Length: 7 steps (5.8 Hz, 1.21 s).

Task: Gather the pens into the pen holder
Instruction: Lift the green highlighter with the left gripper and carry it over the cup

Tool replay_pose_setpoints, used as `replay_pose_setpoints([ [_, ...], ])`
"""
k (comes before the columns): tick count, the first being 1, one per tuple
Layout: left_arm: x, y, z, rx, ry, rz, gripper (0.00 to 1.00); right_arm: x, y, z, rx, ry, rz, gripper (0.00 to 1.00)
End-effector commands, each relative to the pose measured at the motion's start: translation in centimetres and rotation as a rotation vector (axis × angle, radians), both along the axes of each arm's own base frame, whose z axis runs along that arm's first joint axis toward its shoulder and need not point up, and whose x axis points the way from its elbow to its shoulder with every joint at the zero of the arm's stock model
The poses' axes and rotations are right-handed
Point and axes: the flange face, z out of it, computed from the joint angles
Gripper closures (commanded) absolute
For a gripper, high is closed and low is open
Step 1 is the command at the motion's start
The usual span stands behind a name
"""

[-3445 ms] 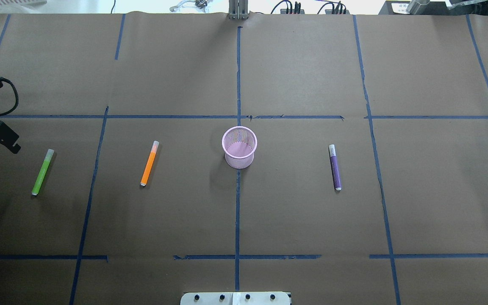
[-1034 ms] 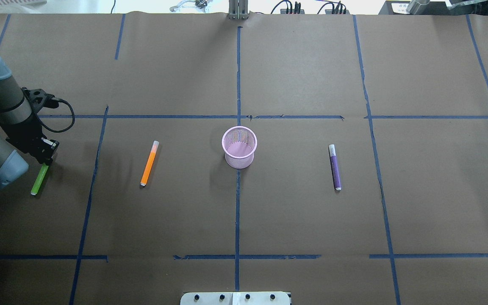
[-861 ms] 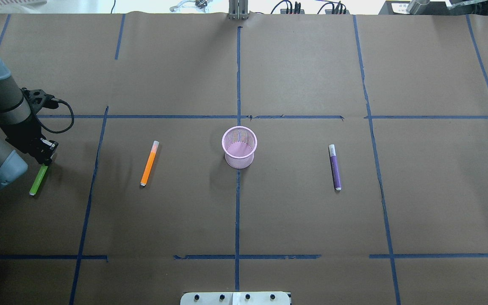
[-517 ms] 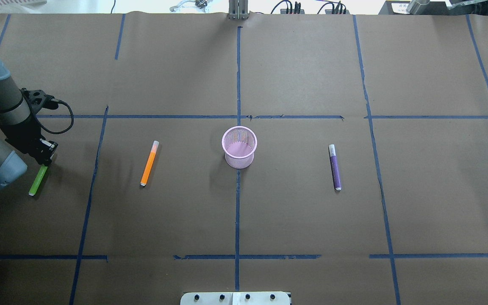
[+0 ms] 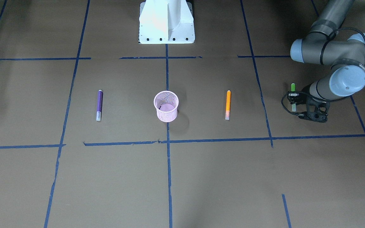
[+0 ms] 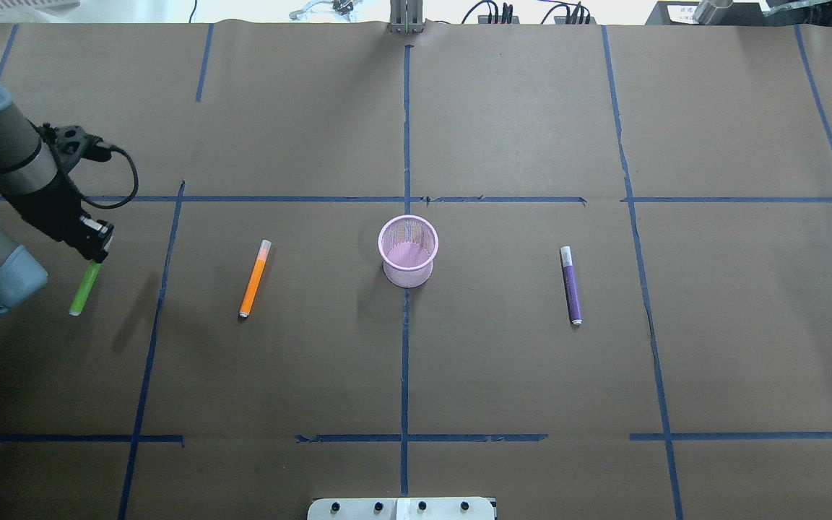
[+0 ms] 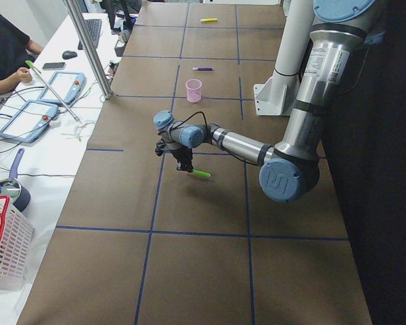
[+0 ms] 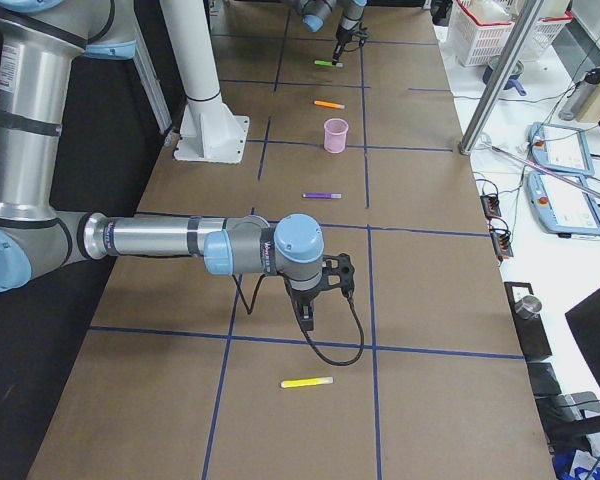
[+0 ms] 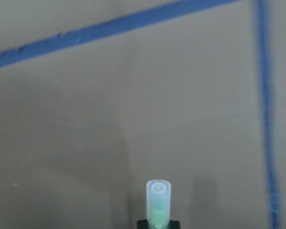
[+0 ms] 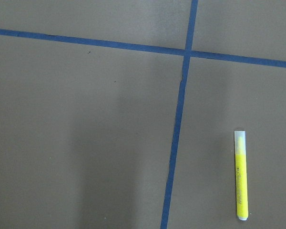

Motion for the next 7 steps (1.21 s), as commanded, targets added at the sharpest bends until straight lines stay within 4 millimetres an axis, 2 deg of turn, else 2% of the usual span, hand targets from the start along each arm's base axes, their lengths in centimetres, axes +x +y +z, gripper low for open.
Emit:
replay_pose_setpoints([
  [1,0.2,-0.5,-11.4,0.093,0.078,-0.126,1.0,0.0,0.0,0.0,0.0,0.0,0.0,0.0],
  [2,1.3,0.9,-17.2,0.197,0.122,-0.15,1.0,0.0,0.0,0.0,0.002,0.002,-0.001,0.0],
  [3,4.6,2.6,-22.6,0.315,0.143,-0.211,1.0,0.0,-0.1,-0.2,0.022,0.003,-0.002,0.0],
  [4,5.3,2.7,-26.2,0.388,0.189,-0.225,1.0,0.0,-0.1,-0.2,0.032,0.003,-0.001,0.0],
  [5,6.9,3.3,-29.1,0.45,0.254,-0.217,1.0,0.0,-0.2,-0.3,0.034,0.003,-0.001,0.0],
  [6,9.5,4.9,-31.1,0.549,0.284,-0.269,1.0,0.0,-0.1,-0.2,0.032,0.003,-0.001,0.0],
  [7,13.4,6.7,-32.8,0.596,0.335,-0.351,1.0,0.0,-0.1,-0.2,0.032,0.003,-0.001,0.0],
])
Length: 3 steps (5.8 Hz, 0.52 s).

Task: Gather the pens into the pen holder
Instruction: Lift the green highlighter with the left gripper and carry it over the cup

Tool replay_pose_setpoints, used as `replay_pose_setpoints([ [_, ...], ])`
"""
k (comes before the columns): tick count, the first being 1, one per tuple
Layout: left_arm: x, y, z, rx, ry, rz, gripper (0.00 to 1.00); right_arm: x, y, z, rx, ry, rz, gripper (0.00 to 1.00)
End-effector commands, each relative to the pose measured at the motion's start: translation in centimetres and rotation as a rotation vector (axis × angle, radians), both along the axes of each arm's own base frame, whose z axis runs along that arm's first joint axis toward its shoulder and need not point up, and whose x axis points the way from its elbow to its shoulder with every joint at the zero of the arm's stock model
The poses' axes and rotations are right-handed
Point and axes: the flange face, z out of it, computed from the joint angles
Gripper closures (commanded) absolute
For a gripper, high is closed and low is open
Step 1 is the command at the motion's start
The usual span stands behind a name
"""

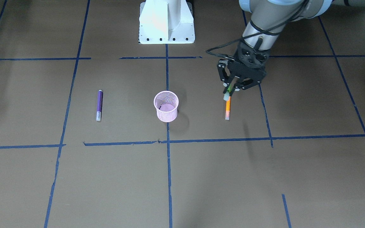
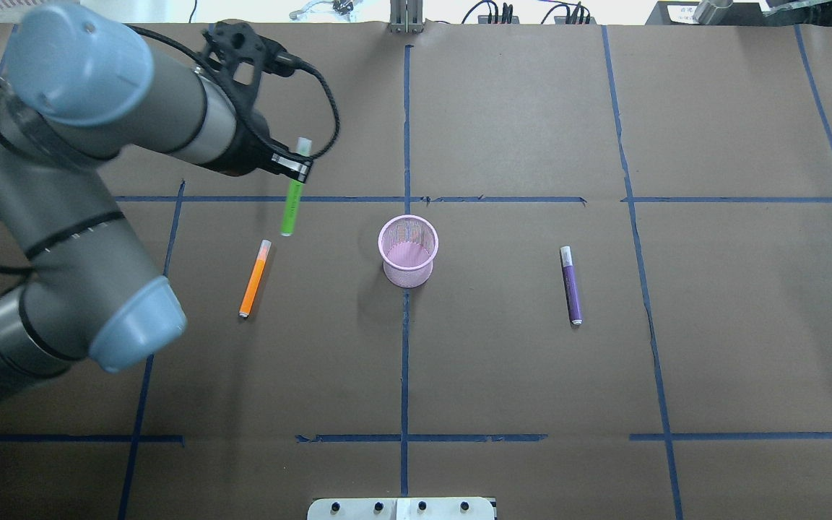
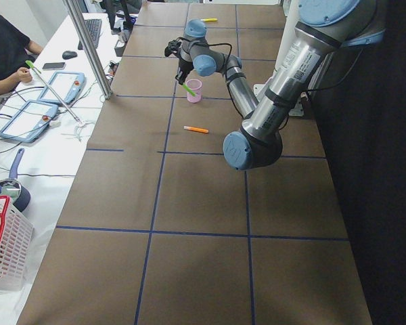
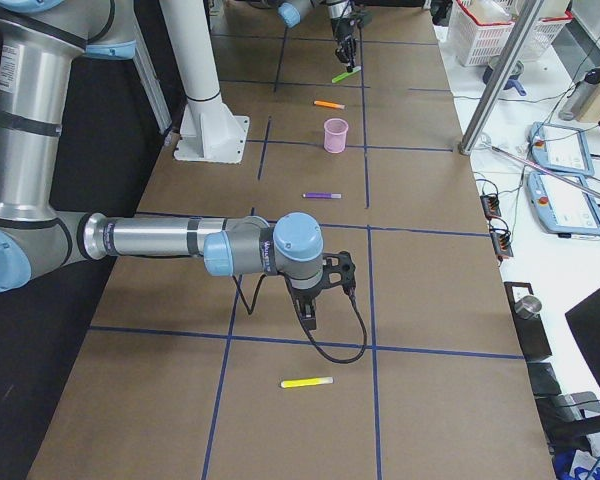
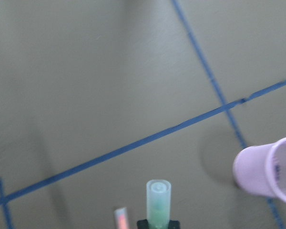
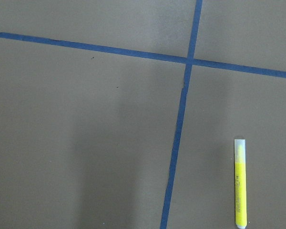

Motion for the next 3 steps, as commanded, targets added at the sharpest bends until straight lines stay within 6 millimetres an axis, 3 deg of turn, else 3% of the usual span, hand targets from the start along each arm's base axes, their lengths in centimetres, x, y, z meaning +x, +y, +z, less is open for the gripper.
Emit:
replay_pose_setpoints([
  [1,6.7,1.7,-4.4,0.102,0.095,-0.103,1.0,0.0,0.0,0.0,0.0,0.0,0.0,0.0],
  [3,9.5,0.8,-4.5,0.118,0.141,-0.108,1.0,0.0,0.0,0.0,0.0,0.0,0.0,0.0],
])
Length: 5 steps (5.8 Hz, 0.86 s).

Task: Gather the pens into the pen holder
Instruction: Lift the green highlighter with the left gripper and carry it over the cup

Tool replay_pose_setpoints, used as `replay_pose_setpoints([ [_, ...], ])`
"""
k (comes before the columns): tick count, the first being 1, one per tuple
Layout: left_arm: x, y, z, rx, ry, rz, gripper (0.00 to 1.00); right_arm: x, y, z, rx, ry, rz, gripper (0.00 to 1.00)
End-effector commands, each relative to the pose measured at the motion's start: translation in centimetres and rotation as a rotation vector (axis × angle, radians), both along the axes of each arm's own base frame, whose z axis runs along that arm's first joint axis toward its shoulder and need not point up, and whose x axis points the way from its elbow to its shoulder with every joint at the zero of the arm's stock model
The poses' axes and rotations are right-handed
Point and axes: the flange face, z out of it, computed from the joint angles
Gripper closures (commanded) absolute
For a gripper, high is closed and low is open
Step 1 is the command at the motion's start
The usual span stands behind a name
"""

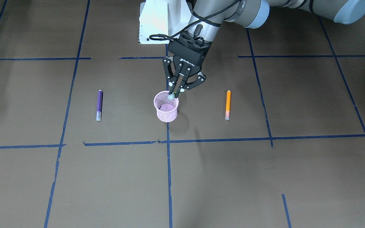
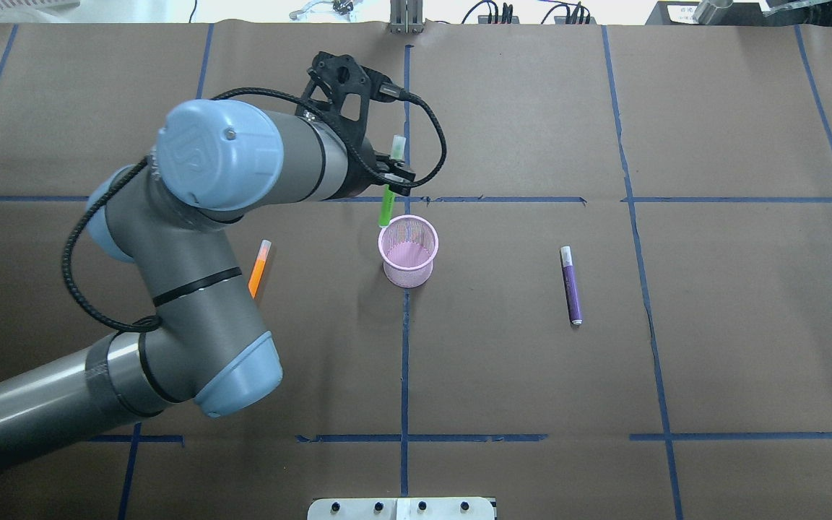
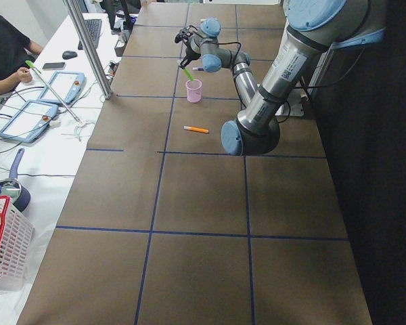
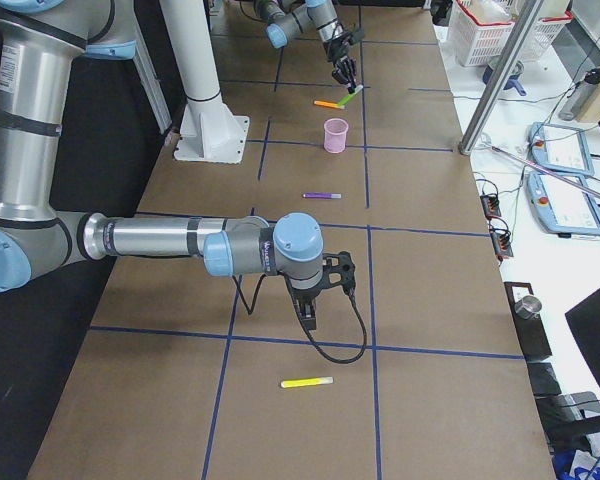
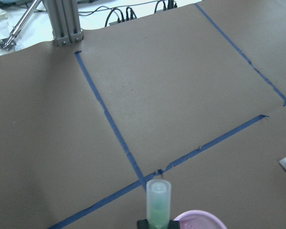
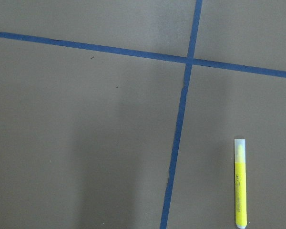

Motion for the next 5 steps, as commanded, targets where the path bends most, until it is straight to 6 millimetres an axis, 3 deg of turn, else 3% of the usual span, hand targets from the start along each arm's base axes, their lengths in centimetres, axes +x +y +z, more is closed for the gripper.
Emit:
replay_pose_setpoints([
  [1,2.6,-0.9,0.6,0.014,0.024,-0.002,1.0,0.0,0.0,0.0,0.0,0.0,0.0,0.0],
  [3,5.6,1.9,1.4,0.043,0.024,-0.021,0.98,0.0,-0.1,-0.1,0.002,0.0,0.0,0.0],
  [4,5.6,2.3,2.1,0.054,0.042,-0.021,0.91,0.0,-0.1,-0.1,0.0,0.0,0.001,0.0],
  [5,5.7,2.4,3.0,0.063,0.03,-0.016,0.67,0.0,-0.1,-0.1,0.0,0.0,0.001,0.0],
])
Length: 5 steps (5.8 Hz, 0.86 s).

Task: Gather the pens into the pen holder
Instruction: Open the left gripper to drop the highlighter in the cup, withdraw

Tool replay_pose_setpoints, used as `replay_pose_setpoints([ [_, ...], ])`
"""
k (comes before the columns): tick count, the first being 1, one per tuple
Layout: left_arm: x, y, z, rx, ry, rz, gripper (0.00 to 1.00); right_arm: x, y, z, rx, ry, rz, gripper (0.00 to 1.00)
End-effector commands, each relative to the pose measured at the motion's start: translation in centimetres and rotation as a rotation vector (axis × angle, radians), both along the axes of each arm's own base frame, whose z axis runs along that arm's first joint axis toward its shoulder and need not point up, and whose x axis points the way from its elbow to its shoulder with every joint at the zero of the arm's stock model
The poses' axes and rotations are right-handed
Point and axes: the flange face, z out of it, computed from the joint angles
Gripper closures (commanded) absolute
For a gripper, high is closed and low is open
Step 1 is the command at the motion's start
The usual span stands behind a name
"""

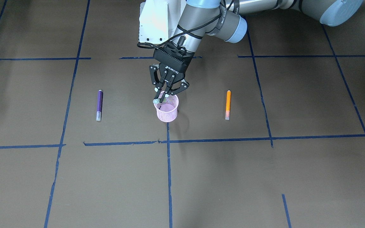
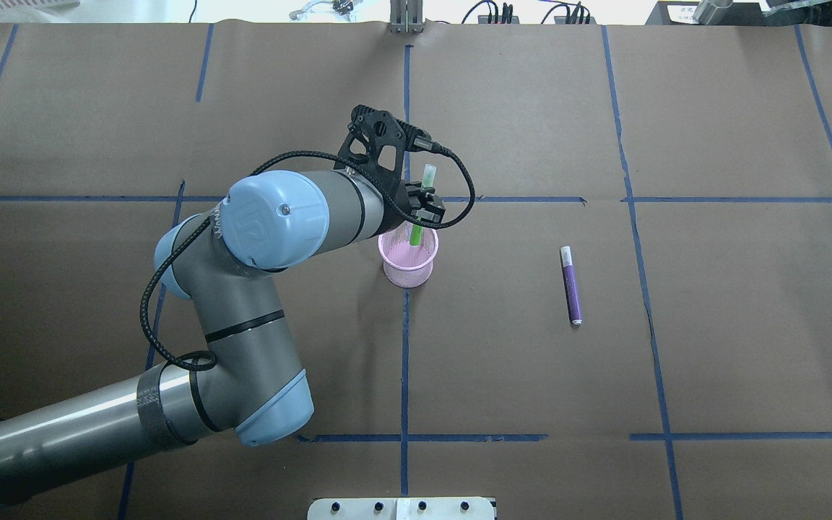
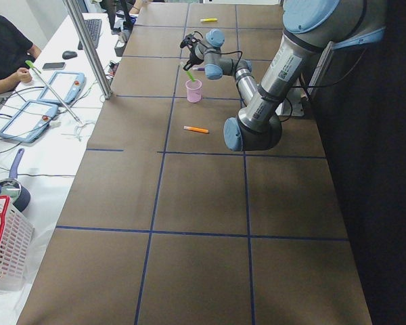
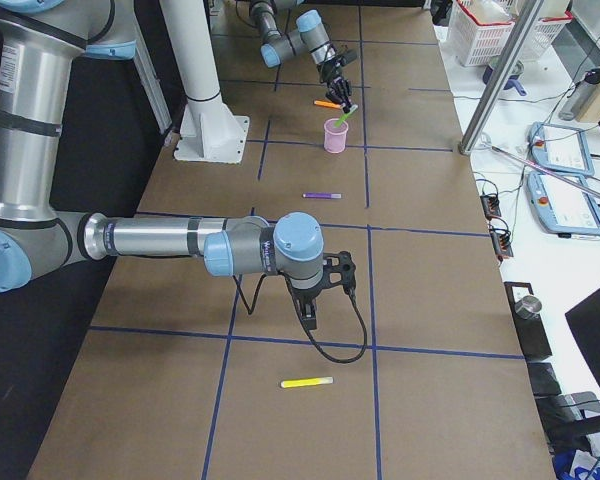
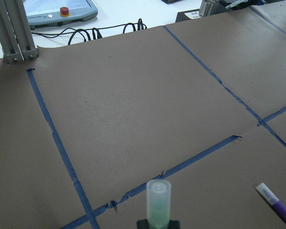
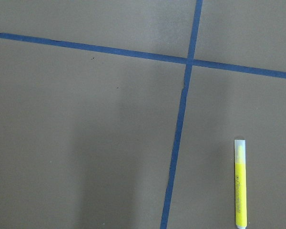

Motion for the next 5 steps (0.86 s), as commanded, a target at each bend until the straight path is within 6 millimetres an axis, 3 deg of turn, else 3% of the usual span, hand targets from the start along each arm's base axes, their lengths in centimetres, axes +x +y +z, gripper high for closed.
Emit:
replay_pose_setpoints([
  [1,0.1,0.4,0.8,0.009,-0.001,0.003,0.46,0.0,0.0,0.0,0.0,0.0,0.0,0.0],
  [3,-0.5,0.5,1.1,0.005,0.0,0.003,0.39,0.0,0.0,0.2,-0.006,0.001,0.001,0.0],
  [5,-1.5,-1.0,2.8,-0.06,-0.028,-0.029,0.39,0.0,-0.5,3.3,-0.075,0.003,0.004,0.01],
])
